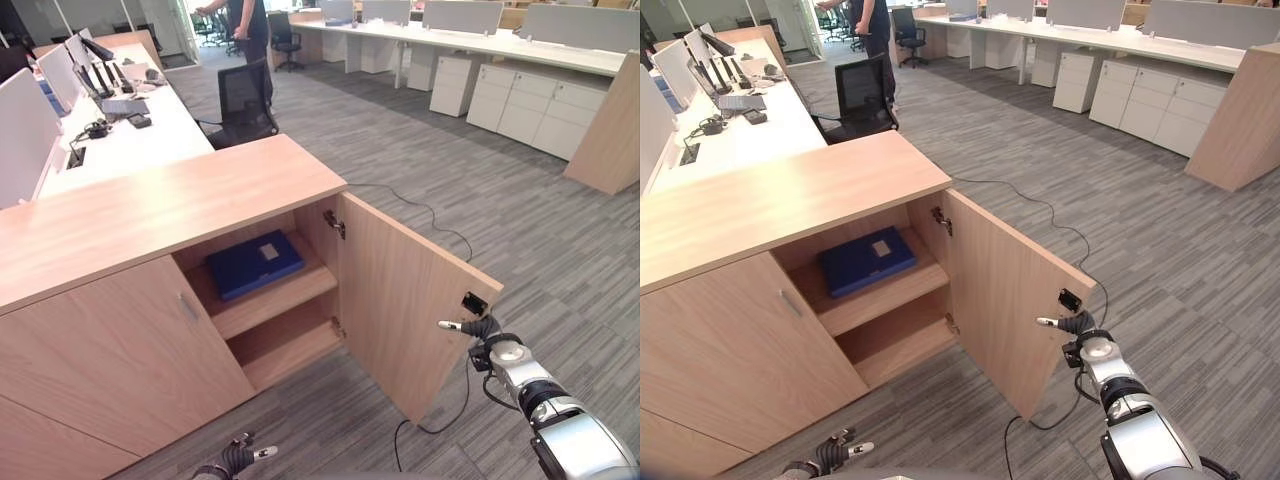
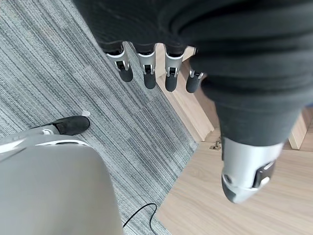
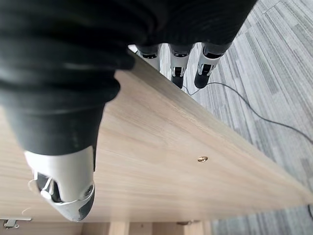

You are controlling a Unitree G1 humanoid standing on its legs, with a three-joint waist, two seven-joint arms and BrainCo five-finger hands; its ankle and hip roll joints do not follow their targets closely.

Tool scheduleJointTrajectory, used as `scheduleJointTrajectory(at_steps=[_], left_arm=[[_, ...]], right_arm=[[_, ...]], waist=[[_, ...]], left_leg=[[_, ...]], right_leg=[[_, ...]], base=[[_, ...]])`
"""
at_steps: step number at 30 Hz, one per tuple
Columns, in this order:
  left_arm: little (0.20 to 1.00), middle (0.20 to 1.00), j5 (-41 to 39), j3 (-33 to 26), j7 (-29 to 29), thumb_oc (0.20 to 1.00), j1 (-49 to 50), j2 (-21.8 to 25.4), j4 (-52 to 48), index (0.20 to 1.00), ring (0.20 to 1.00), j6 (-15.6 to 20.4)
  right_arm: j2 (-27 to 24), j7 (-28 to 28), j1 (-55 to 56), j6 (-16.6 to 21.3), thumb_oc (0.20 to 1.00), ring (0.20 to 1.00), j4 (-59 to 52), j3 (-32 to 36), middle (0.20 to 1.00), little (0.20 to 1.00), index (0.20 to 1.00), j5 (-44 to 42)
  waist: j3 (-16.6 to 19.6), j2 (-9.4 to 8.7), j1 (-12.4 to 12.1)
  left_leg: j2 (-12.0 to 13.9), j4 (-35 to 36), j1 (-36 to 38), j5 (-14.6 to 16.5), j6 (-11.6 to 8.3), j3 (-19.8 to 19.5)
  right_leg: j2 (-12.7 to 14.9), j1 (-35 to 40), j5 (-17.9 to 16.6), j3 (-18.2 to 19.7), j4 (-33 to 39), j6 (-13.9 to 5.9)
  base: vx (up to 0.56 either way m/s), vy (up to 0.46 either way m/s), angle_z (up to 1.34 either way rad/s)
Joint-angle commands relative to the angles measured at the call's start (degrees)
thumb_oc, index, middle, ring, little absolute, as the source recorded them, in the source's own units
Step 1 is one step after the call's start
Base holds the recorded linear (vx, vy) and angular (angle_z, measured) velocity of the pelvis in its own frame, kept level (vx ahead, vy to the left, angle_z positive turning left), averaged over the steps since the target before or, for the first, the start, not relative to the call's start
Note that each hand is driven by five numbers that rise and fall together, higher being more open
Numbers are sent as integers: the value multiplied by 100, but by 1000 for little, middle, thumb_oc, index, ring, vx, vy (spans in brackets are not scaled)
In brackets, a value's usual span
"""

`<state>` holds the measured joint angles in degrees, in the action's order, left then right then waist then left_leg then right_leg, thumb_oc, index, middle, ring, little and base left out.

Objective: Put the empty folder in the office cabinet

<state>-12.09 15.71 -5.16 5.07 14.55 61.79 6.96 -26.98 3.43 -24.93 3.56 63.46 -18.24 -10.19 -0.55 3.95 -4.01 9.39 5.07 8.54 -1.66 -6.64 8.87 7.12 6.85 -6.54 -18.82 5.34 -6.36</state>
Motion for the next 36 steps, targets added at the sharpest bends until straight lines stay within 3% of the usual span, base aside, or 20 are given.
scheduleJointTrajectory(at_steps=[1,7,13,18,20,21,23,25,26,27,32,36], left_arm=[[1000,1000,-63,201,100,1000,-370,246,62,1000,1000,163],[1000,1000,-20,110,190,1000,-399,212,83,1000,1000,151],[1000,1000,142,-58,292,1000,-396,204,113,1000,1000,154],[1000,1000,184,-103,346,1000,-391,234,123,1000,1000,158],[1000,1000,160,-134,394,1000,-408,273,150,1000,1000,177],[1000,1000,160,-133,394,1000,-414,274,152,1000,1000,176],[1000,1000,133,-120,389,1000,-543,242,149,1000,1000,148],[1000,1000,150,-153,371,1000,-558,237,67,1000,1000,116],[1000,1000,215,-177,355,1000,-481,284,62,1000,1000,110],[1000,1000,216,-176,355,1000,-479,285,61,1000,1000,109],[1000,1000,362,-173,281,1000,-487,348,175,1000,1000,66],[1000,1000,378,-121,197,1000,-616,579,41,1000,1000,46]], right_arm=[[814,-154,-642,308,1000,1000,-236,-460,1000,1000,1000,-170],[1174,-272,-95,398,1000,1000,-1249,-812,1000,1000,1000,-110],[1162,-639,507,471,1000,1000,-2717,-1397,1000,1000,1000,230],[1234,-751,409,504,1000,1000,-3002,-1681,1000,1000,1000,288],[1398,-772,248,530,1000,1000,-2891,-1908,1000,1000,1000,278],[1400,-772,241,533,1000,1000,-2885,-1905,1000,1000,1000,277],[1339,-678,175,535,1000,1000,-2821,-1853,1000,1000,1000,282],[1275,-642,33,468,1000,1000,-2715,-1843,1000,1000,1000,382],[1250,-679,-36,384,1000,1000,-2614,-1821,1000,1000,1000,497],[1251,-678,-34,384,1000,1000,-2614,-1821,1000,1000,1000,498],[1210,-658,18,329,1000,1000,-2542,-1556,1000,1000,1000,507],[1245,-471,-50,284,1000,1000,-1975,-1155,1000,1000,1000,321]], waist=[[-75,-401,-309],[-138,-393,-320],[-201,-319,-355],[-284,-269,-460],[-404,-274,-671],[-409,-278,-661],[-555,-350,-627],[-588,-437,-503],[-508,-443,-471],[-509,-443,-472],[-324,-509,-523],[-352,-704,-723]], left_leg=[[6,-7,-286,-183,-152,-127],[-23,-7,-424,-256,-195,-309],[-28,-7,-685,-381,-312,-581],[-7,-7,-742,-443,-361,-697],[24,-166,-894,-518,-408,-726],[19,-175,-905,-518,-408,-739],[198,-747,-1320,-501,-405,-233],[601,-1190,-1289,-362,-333,864],[672,-1295,-1178,-264,-337,1132],[672,-1291,-1173,-265,-338,1134],[330,-927,-1075,-108,-158,911],[-83,-895,-1020,274,133,570]], right_leg=[[331,279,685,164,-69,-363],[325,284,706,50,-69,-328],[328,291,771,-219,-40,-300],[329,305,792,-273,-34,-293],[371,353,792,-399,-34,-297],[374,355,794,-412,-34,-298],[569,379,759,-772,-64,-321],[684,384,724,-1033,-102,-320],[691,406,744,-1080,-136,-278],[691,409,744,-1080,-136,-278],[895,404,713,-1268,-469,-365],[1395,213,791,-1318,-1593,-576]], base=[[-38,2,0],[-38,-3,3],[-32,-23,30],[-20,-15,17],[-42,0,35],[-117,28,43],[-143,70,58],[-86,129,133],[-19,122,160],[32,164,135],[92,160,42],[123,173,83]])
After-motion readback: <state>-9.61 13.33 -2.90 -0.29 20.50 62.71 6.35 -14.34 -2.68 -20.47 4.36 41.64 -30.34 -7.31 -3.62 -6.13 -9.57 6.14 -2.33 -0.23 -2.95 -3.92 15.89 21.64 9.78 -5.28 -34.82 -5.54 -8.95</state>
